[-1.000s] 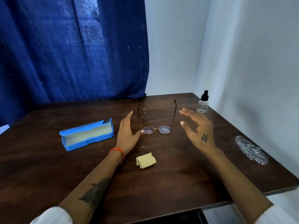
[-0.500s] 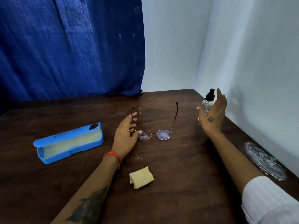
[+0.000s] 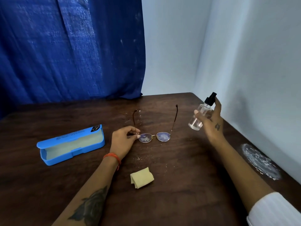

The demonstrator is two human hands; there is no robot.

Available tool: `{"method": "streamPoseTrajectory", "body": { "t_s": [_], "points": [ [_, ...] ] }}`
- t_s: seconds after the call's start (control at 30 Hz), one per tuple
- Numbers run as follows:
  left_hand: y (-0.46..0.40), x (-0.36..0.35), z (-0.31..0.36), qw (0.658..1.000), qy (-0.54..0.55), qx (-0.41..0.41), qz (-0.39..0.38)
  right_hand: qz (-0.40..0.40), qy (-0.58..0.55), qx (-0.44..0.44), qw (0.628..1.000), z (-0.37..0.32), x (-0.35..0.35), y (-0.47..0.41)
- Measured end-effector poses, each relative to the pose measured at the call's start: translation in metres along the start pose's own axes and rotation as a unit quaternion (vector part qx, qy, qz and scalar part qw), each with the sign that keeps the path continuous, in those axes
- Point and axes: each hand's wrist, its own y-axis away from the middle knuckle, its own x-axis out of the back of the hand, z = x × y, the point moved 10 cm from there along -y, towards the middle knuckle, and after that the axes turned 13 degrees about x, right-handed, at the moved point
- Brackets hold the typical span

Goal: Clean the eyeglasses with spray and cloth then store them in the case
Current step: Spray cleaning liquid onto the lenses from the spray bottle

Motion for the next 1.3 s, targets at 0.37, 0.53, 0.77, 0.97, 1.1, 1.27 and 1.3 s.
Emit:
{"method": "streamPoseTrajectory", "body": {
  "t_s": [0.37,0.53,0.77,0.97,1.1,1.27,1.3],
  "points": [
    [0.016,0.008,0.011,0.996,0.076,0.008,-0.033,-0.059,-0.251,-0.025,0.966,-0.071,-0.051,0.060],
    [0.015,0.014,0.026,0.995,0.090,-0.021,-0.024,-0.139,-0.307,-0.003,0.941,-0.096,-0.078,0.078],
    [0.012,0.023,0.038,0.994,0.096,-0.049,0.008,-0.111,-0.167,0.100,0.975,-0.107,-0.071,0.082],
    [0.012,0.034,0.038,0.987,0.135,-0.057,0.061,-0.128,0.142,0.194,0.962,-0.115,-0.067,0.083],
    [0.019,0.042,0.044,0.981,0.134,-0.096,0.099,-0.147,0.222,0.203,0.942,-0.115,-0.071,0.088],
    [0.026,0.047,0.053,0.974,0.136,-0.135,0.120,-0.163,0.256,0.198,0.932,-0.113,-0.078,0.091],
    [0.027,0.047,0.054,0.973,0.134,-0.142,0.121,-0.163,0.258,0.197,0.932,-0.112,-0.078,0.091]
  ]
}}
